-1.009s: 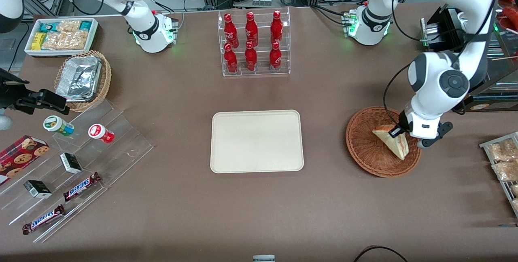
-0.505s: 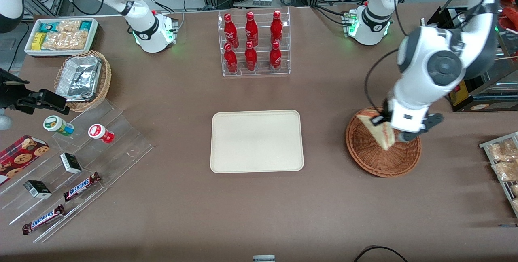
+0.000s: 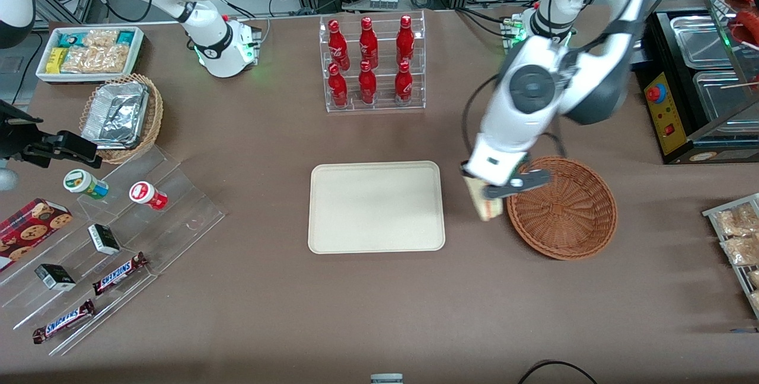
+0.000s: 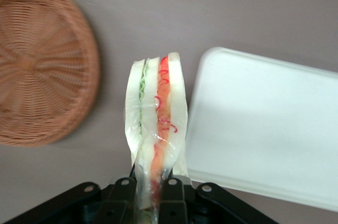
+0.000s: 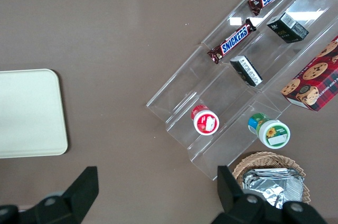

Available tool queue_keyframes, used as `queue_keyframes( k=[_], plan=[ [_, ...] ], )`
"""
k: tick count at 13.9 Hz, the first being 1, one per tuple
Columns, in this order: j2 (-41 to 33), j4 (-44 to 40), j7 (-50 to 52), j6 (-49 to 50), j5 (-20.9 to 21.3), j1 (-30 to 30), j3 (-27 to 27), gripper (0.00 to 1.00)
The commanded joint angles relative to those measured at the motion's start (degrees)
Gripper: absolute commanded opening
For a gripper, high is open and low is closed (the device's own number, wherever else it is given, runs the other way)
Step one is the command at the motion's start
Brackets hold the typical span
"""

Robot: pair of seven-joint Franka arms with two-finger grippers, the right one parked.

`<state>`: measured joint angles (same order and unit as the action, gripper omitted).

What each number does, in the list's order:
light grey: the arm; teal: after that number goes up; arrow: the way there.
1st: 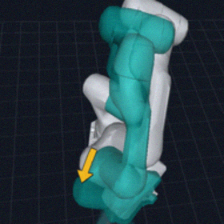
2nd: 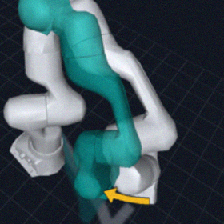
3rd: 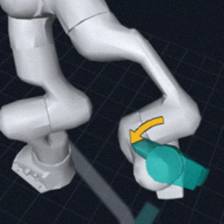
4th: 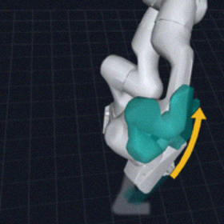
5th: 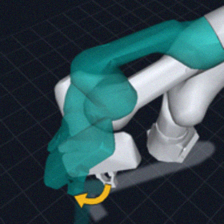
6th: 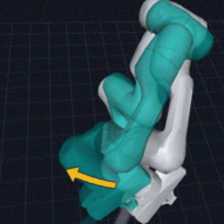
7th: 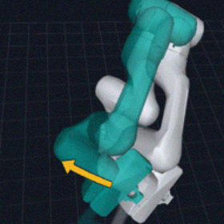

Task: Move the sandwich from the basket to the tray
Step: 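Carry the sandwich with the left gripper over the cream tray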

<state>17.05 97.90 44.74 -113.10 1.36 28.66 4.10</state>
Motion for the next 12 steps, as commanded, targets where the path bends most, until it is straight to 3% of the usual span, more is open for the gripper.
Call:
queue_keyframes(
  k=[1, 6, 9, 12],
  plan=[
    [9.46, -10.07, 3.67, -0.11, 0.48, 6.05, -0.84, 0.00],
    [19.23, -18.26, 6.06, -1.94, 2.24, 11.59, -0.84, 0.00],
    [21.61, -18.71, 5.36, -5.80, 2.24, 12.56, -0.84, 0.00],
    [26.00, -20.81, 5.53, -8.10, 6.18, 14.58, -0.76, 0.00]
  ],
)
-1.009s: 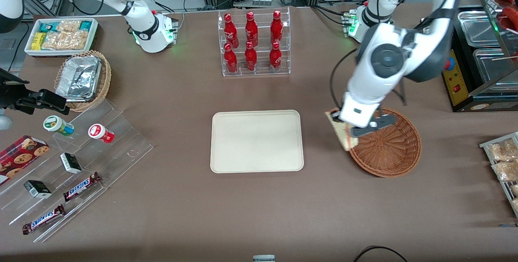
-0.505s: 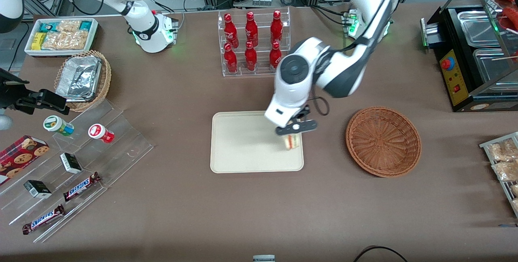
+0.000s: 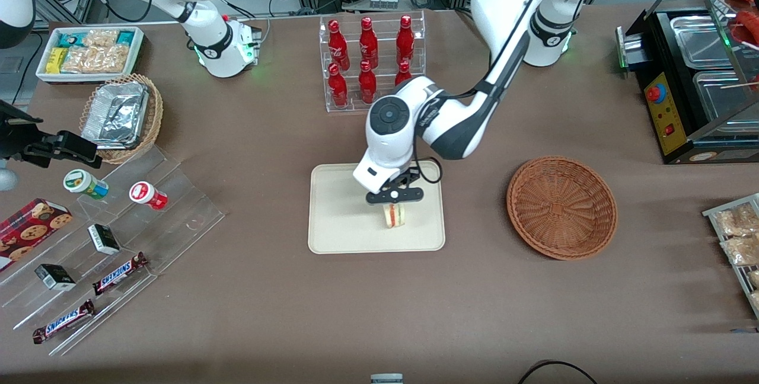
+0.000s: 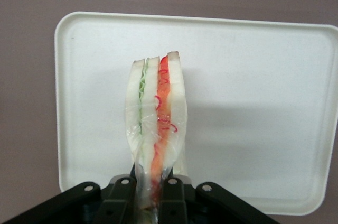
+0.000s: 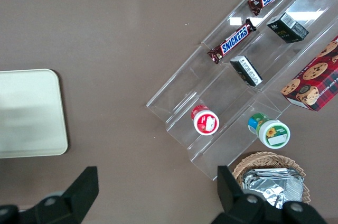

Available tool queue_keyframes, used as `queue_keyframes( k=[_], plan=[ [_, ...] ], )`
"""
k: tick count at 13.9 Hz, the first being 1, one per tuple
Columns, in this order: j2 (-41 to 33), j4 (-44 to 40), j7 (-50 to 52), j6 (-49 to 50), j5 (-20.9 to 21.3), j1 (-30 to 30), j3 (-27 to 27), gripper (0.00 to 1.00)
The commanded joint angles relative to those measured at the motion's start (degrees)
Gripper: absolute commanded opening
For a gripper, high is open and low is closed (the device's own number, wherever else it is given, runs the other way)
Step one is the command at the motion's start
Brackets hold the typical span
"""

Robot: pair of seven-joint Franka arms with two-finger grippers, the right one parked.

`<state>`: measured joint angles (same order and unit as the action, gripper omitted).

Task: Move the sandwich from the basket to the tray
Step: 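Carry the sandwich with the left gripper over the cream tray, then lower the sandwich onto the tray and open the left gripper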

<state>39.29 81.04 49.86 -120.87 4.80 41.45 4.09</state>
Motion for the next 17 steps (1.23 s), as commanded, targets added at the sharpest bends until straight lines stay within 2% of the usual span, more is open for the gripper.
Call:
queue_keyframes(
  k=[1, 3, 9, 10, 11, 12, 15, 17],
  plan=[
    [5.26, -5.35, 0.33, -0.59, 3.10, 2.40, -0.75, 0.00],
    [8.25, -7.73, 0.94, -0.59, 3.72, 4.16, -0.93, 0.00],
    [9.93, -8.18, 0.94, -4.19, 4.69, 4.95, -1.01, 0.00],
    [9.93, -8.09, 1.03, -4.28, 4.60, 4.87, -1.01, 0.25],
    [9.85, -8.09, 0.77, -4.28, 4.52, 4.60, -1.01, 0.69],
    [9.67, -8.09, 0.42, -4.28, 4.51, 4.43, -1.01, 0.98],
    [7.31, -7.92, 1.12, -3.06, 4.08, 4.25, -1.19, 0.99],
    [3.89, -8.00, 1.21, 2.80, 3.99, 3.12, -1.19, 0.99]
  ],
)
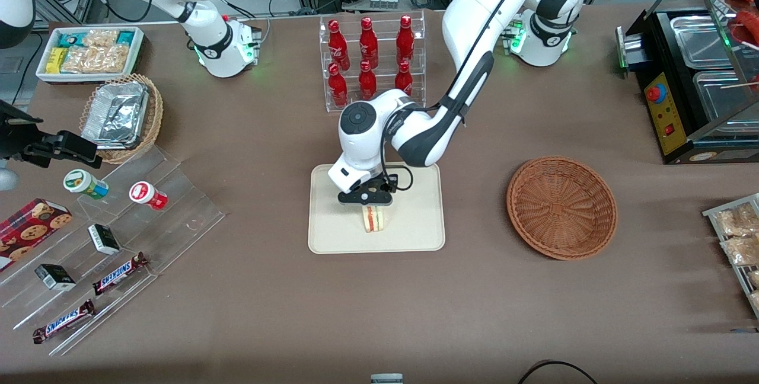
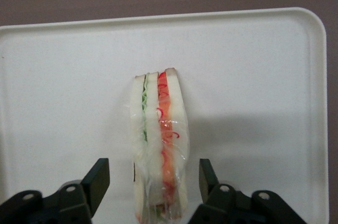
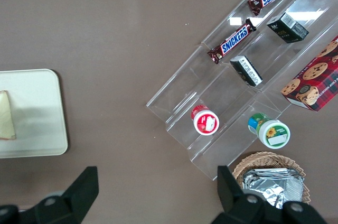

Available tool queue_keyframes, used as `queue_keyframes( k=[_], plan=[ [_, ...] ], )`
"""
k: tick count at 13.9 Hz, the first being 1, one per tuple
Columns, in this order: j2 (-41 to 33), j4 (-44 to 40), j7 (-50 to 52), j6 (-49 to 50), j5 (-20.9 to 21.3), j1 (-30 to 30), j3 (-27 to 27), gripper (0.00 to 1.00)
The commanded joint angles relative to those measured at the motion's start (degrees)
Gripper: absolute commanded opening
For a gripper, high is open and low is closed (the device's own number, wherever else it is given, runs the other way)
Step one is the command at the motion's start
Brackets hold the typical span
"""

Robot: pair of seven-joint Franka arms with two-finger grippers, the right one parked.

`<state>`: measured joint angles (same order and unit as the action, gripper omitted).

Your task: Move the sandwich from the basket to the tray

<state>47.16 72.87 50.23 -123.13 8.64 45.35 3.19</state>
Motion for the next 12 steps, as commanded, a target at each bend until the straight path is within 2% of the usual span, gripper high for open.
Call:
queue_keyframes(
  k=[1, 3, 6, 9, 12],
  plan=[
    [-6.36, 0.17, 0.83, 8.14, -0.37, -2.00, -0.21, 0.99],
    [-11.01, 0.69, 0.74, 12.54, -3.44, -3.33, -0.29, 0.99],
    [-17.17, 0.87, 0.31, 19.13, -6.34, -9.12, -0.21, 0.99],
    [-23.67, 1.84, -1.44, 28.62, -6.53, -14.57, -0.21, 0.99],
    [-31.49, 4.21, -10.65, 37.23, -6.53, -21.24, -0.29, 0.99]
  ],
)
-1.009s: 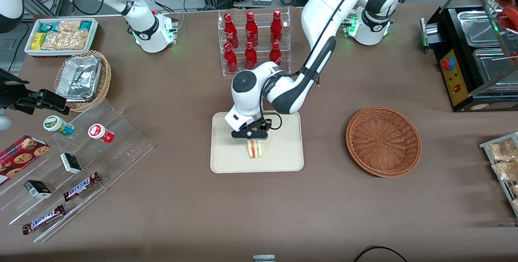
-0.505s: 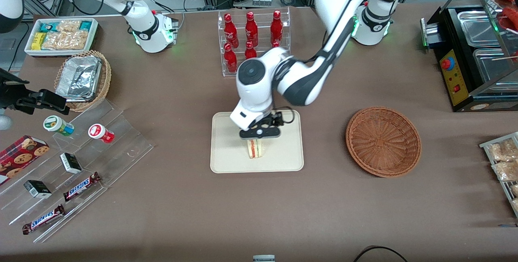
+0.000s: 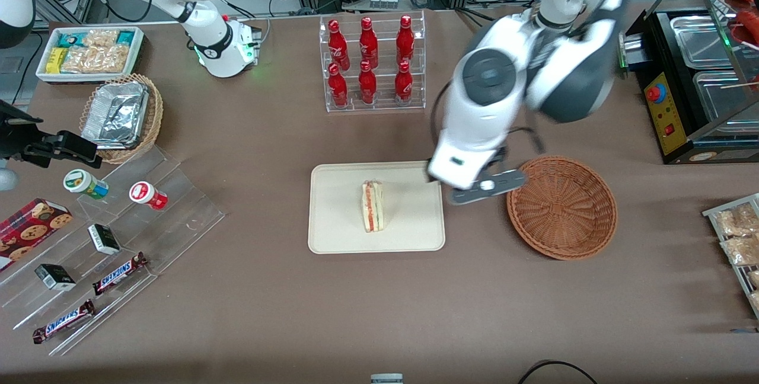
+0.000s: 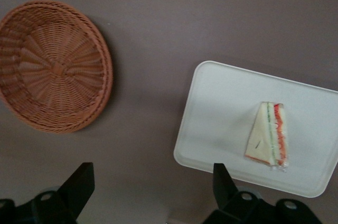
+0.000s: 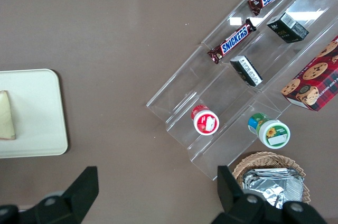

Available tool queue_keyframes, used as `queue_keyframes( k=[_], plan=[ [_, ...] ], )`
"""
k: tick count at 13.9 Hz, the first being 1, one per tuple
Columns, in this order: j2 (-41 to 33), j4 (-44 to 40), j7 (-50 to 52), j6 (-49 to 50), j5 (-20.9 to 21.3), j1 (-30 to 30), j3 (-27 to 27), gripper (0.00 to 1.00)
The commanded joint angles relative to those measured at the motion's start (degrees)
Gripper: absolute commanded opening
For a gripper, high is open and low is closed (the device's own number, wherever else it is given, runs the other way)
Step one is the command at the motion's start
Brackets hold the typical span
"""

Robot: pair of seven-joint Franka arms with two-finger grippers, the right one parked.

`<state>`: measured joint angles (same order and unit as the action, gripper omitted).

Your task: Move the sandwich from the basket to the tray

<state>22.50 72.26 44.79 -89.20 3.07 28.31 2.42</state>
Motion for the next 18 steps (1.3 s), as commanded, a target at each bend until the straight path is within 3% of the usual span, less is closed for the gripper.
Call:
queue_keyframes(
  k=[1, 4, 8, 18],
  plan=[
    [-8.95, 5.08, -8.46, 6.12, -0.96, -6.40, 0.48, 0.99],
    [-14.22, 6.05, -19.79, 12.73, -1.14, -13.60, 0.48, 0.99],
    [-19.85, 12.28, -31.23, 12.91, -1.23, -20.65, 0.48, 0.99],
    [-29.08, 20.19, -43.72, 12.83, -1.23, -26.90, -1.52, 0.99]
  ],
)
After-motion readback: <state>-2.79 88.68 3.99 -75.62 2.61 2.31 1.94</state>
